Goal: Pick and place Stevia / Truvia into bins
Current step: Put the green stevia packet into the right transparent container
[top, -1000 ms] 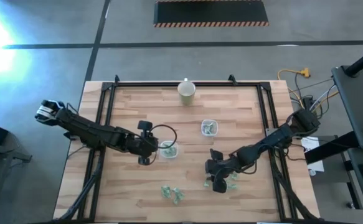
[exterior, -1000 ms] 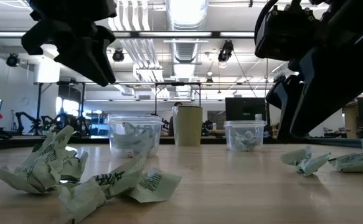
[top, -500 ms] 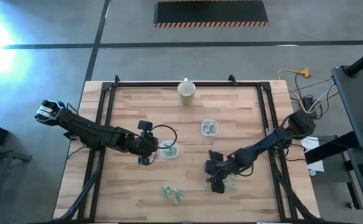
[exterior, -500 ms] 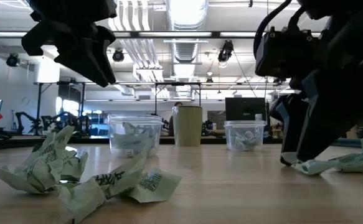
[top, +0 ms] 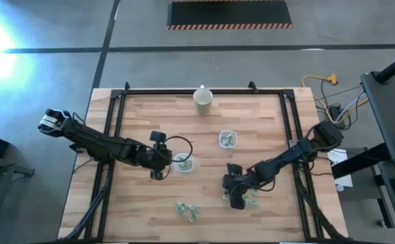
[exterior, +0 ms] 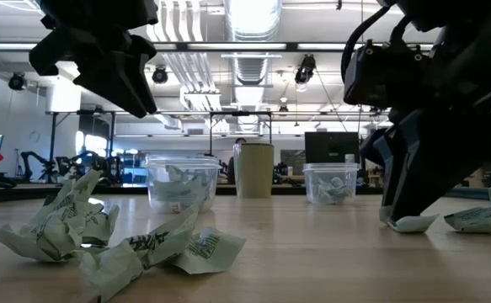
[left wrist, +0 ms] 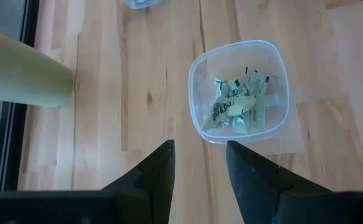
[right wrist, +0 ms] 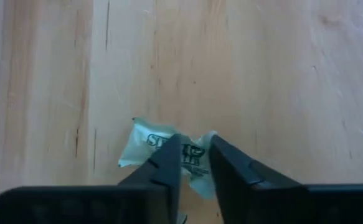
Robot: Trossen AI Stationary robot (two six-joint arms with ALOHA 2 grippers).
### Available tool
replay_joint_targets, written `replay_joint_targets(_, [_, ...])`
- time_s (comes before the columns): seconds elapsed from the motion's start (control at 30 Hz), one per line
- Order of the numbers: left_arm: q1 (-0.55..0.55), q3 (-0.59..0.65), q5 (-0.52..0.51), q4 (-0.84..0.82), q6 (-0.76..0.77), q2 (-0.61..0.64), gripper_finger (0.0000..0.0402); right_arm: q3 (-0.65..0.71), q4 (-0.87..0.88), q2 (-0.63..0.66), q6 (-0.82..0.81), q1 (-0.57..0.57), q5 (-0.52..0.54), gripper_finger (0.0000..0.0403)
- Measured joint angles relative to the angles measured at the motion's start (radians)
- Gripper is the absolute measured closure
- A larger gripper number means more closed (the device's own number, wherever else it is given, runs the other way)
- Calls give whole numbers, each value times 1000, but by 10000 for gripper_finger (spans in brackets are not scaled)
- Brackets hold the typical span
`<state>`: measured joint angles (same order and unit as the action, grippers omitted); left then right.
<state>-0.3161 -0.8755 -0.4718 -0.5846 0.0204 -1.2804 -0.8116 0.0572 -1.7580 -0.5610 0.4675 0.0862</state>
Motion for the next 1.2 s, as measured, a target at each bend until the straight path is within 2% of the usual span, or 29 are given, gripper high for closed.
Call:
replay_joint_targets(0.17, [0,0,0,0,0,0,273,0,-2,1,27,1,-9,388])
replay_joint_targets(0.43, [0,0,0,0,0,0,273,-33,2,11,114,2,-10,394])
replay_joint_targets(0.6, [0,1,0,0,0,0,273,-77,15,47,230,1,64,394])
replay_joint_targets(0.73, [0,1,0,0,0,0,273,-125,100,87,330,2,287,394])
replay_joint_targets(0.97, [0,4,-1,0,0,0,273,-186,236,127,419,-7,877,394])
replay_joint_targets(1.07, [0,7,-1,0,0,0,273,-186,302,139,396,-35,981,394])
replay_joint_targets(1.2, [0,12,-1,1,0,0,273,-178,415,148,280,-100,958,394])
